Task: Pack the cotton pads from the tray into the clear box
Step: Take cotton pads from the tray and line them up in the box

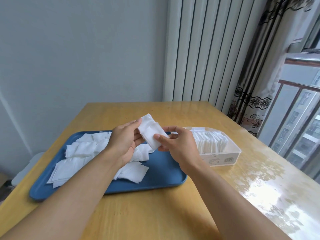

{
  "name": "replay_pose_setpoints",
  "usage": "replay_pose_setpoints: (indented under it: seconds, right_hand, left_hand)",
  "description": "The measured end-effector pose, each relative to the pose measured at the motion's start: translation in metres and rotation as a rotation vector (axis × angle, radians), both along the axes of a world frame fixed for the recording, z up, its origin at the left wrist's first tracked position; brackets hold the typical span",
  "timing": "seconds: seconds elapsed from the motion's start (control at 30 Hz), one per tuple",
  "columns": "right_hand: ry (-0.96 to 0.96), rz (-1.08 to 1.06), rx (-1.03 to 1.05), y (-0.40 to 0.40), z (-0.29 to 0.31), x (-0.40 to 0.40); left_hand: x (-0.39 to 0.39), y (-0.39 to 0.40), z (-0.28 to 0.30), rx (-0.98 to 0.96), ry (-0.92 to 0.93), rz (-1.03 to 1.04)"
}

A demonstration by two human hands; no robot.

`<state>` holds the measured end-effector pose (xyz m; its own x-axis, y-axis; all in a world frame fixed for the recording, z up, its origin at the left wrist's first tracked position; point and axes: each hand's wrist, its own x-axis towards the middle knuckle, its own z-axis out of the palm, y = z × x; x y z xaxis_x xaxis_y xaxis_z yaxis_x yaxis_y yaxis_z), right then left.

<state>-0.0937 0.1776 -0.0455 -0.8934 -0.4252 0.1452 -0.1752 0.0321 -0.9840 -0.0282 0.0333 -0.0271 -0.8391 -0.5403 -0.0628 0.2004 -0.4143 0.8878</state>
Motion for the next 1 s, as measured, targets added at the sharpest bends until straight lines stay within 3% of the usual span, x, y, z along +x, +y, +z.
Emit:
replay_pose_setpoints:
  seconds: [0.17,0.63,1.0]
  right_hand:
    - [0.02,0.024,-0.01,-0.001,-0.001,-0.003]
    - [-0.11,0.026,-0.072,-0.004,-0.001,-0.001]
    - [-0.106,0.029,-0.057,-0.005,-0.002,0.0]
  left_hand:
    - [-0.002,-0.009,-0.003,0.005,-0.001,0.147]
    - [0.002,0.015,0.002,-0.07,0.009,-0.084]
    - [-0.003,0.011,-0.011,-0.22,-0.085,-0.008]
